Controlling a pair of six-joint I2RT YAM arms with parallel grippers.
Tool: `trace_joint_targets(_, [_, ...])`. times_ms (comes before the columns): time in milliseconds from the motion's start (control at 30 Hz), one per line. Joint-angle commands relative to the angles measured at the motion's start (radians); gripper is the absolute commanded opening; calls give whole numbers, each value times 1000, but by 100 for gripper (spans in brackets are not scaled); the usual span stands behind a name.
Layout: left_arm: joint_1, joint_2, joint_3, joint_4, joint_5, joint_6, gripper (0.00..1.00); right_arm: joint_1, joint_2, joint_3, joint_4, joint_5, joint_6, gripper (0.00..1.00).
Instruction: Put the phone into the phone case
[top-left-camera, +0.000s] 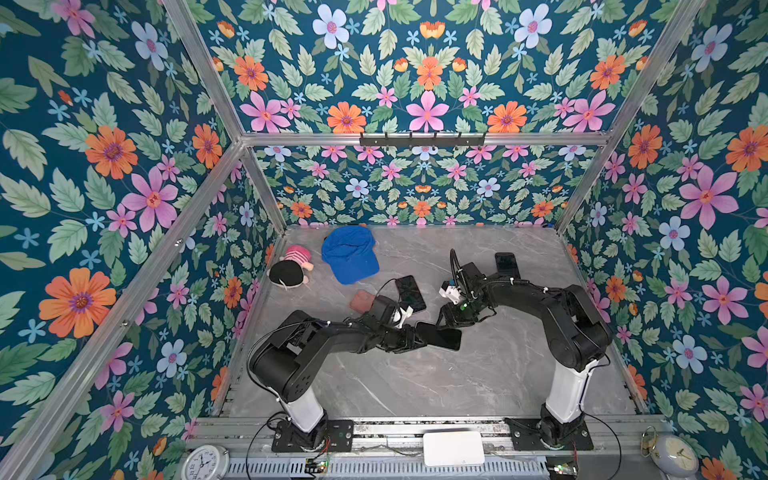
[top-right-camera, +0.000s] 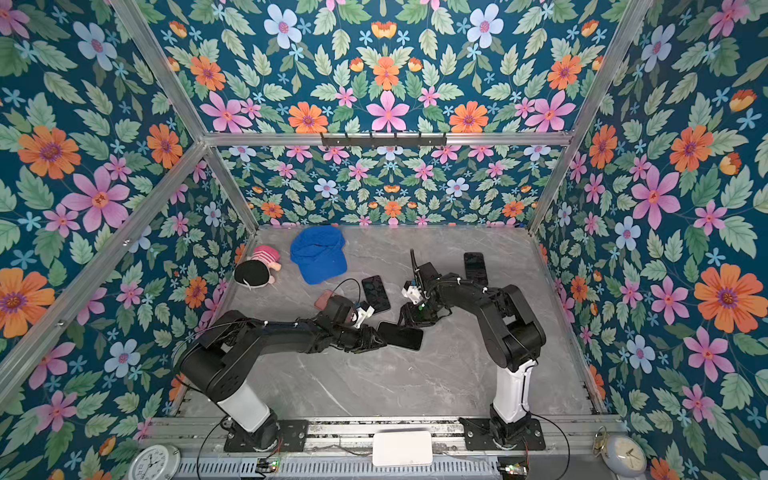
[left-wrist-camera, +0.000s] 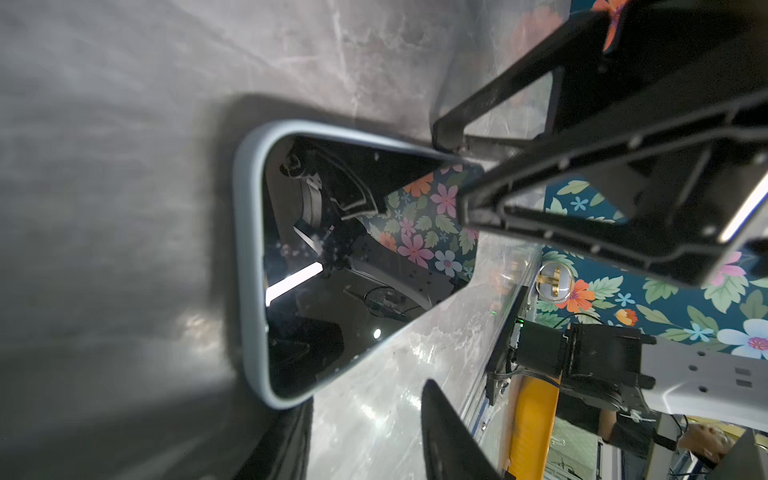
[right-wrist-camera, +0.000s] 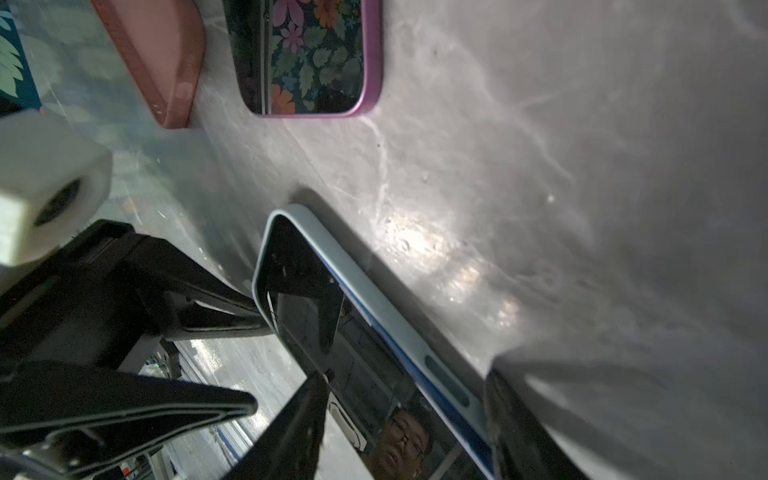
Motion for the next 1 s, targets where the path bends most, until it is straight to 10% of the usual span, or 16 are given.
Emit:
trace_joint_targets(0, [0, 25, 23, 8, 2, 16, 41, 3, -31, -44, -26, -35, 2, 59])
trace_joint_targets(633, [-1, 280, 348, -84, 69, 100, 34, 2, -239, -295, 147, 0, 295, 52])
trace_joint_targets(967, [-6, 120, 276, -368, 45, 58, 30, 66, -435, -373, 110, 139, 557, 54])
